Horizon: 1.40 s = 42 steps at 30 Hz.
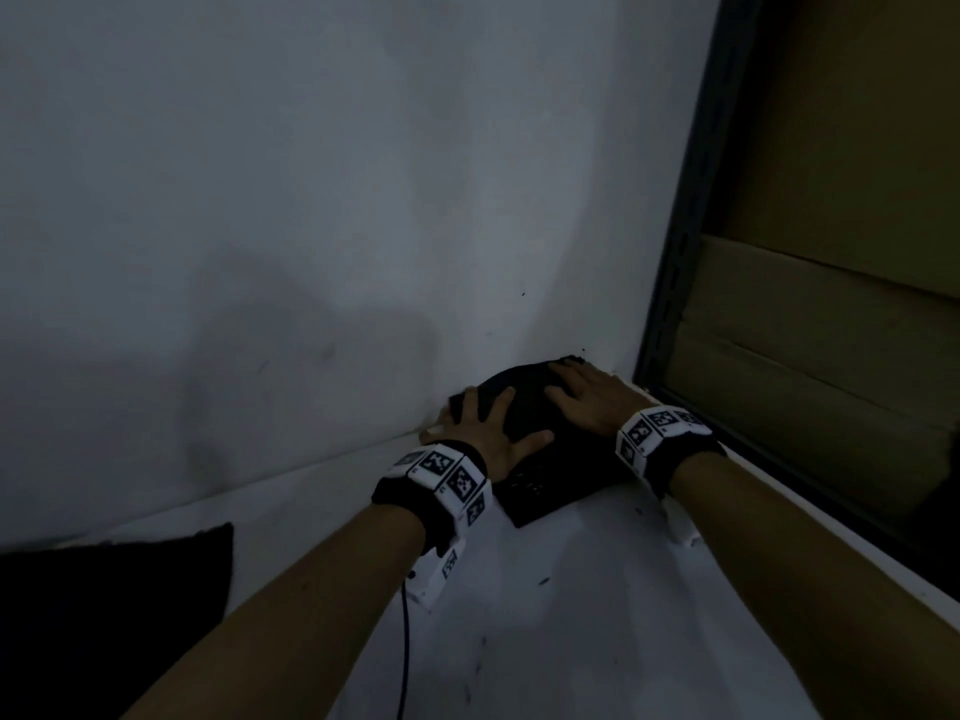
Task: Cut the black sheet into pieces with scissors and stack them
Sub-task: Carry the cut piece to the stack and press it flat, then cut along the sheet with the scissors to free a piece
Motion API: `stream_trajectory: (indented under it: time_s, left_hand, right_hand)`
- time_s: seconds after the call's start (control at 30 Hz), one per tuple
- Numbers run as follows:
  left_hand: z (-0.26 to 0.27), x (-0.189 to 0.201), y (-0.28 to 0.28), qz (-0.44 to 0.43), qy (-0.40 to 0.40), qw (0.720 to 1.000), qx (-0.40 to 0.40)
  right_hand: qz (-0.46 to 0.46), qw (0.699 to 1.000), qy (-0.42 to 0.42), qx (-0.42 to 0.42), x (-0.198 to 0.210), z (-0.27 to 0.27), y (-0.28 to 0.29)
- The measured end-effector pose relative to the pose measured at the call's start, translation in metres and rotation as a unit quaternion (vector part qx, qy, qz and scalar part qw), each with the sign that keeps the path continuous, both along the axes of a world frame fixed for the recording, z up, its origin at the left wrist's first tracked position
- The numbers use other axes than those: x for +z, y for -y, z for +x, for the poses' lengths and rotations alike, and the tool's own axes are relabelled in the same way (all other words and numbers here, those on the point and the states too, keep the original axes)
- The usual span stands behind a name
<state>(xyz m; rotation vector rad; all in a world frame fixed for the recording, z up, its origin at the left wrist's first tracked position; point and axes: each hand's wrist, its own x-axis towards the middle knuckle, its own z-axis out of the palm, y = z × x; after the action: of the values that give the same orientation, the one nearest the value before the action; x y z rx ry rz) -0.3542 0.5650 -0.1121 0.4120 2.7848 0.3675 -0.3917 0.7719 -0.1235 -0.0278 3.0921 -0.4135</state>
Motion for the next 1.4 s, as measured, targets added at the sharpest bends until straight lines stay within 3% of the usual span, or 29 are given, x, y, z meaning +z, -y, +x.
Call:
stream_trajectory:
  time_s: [0.27, 0.43, 0.53, 0.63, 0.8, 0.9, 1.17, 1.4]
  left_hand:
    - [-0.009, -0.005, -0.001, -0.006, 0.019, 1.000, 0.006]
    - [-0.010, -0.004, 0.000, 0.013, 0.014, 1.000, 0.014]
    - [-0.006, -0.001, 0.007, 0.056, 0.006, 0.998, 0.031]
    - [-0.004, 0.007, 0.022, 0.106, -0.021, 0.994, 0.028]
    - [0.019, 0.041, 0.058, 0.085, -0.065, 0.993, -0.044]
    - [0.052, 0.059, 0.086, 0.088, -0.102, 0.989, -0.065]
    - [0.146, 0.096, 0.198, 0.102, -0.048, 0.994, -0.003]
    - [0.220, 0.097, 0.299, 0.038, -0.001, 0.999, 0.025]
  right_hand:
    - [-0.038, 0.998, 0.032, -0.039, 0.005, -0.003, 0.004]
    - [0.005, 0.998, 0.043, -0.054, 0.010, 0.004, 0.006]
    - [0.063, 0.996, -0.003, -0.055, 0.019, 0.016, 0.007]
    - [0.057, 0.995, -0.074, -0.030, 0.031, 0.027, 0.011]
    - [0.053, 0.994, -0.090, 0.010, 0.045, 0.063, 0.035]
    - [0.054, 0.993, -0.092, 0.050, 0.054, 0.095, 0.059]
    - [-0.054, 0.987, -0.008, 0.150, 0.074, 0.196, 0.174]
    - [-0.045, 0.944, 0.113, 0.306, 0.071, 0.282, 0.295]
